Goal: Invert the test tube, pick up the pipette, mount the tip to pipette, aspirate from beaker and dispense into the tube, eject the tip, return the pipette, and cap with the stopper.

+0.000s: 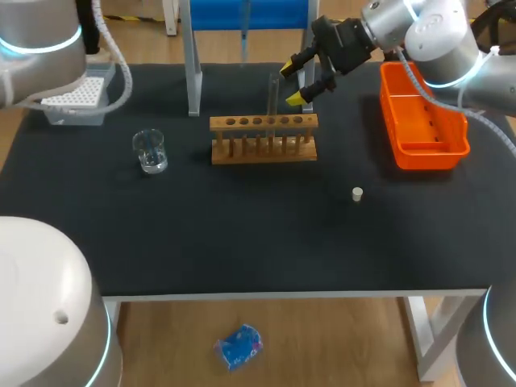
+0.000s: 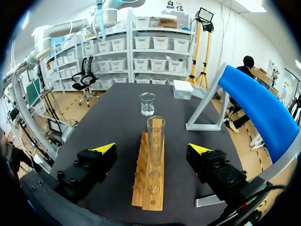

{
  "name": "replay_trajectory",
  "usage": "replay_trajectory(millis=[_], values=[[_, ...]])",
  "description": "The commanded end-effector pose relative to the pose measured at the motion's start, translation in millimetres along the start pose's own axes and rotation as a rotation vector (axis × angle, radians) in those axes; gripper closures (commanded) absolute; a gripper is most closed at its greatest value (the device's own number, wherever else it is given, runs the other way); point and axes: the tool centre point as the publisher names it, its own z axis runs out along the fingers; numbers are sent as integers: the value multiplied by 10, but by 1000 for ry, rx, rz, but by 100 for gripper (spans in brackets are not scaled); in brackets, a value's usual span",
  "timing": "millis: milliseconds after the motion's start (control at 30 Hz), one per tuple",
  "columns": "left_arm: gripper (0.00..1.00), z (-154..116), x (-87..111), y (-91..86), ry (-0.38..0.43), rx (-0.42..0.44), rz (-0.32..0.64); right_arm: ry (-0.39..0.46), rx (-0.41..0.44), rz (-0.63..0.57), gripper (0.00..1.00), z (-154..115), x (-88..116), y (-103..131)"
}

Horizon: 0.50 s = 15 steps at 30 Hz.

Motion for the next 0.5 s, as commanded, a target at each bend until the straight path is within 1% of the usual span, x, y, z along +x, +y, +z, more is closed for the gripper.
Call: replay_trajectory(millis=[33,233,267,500], values=[[100,309,-137,46,43,-7,12,4,3,0,0,-8,-7,2],[100,514,-207,117,35,12,35,4,3,0,0,-8,-7,2],[100,528,-231,124,29,22,38,4,3,0,0,-8,-7,2],[100,528,-231,124,29,22,38,4,3,0,0,-8,-7,2]])
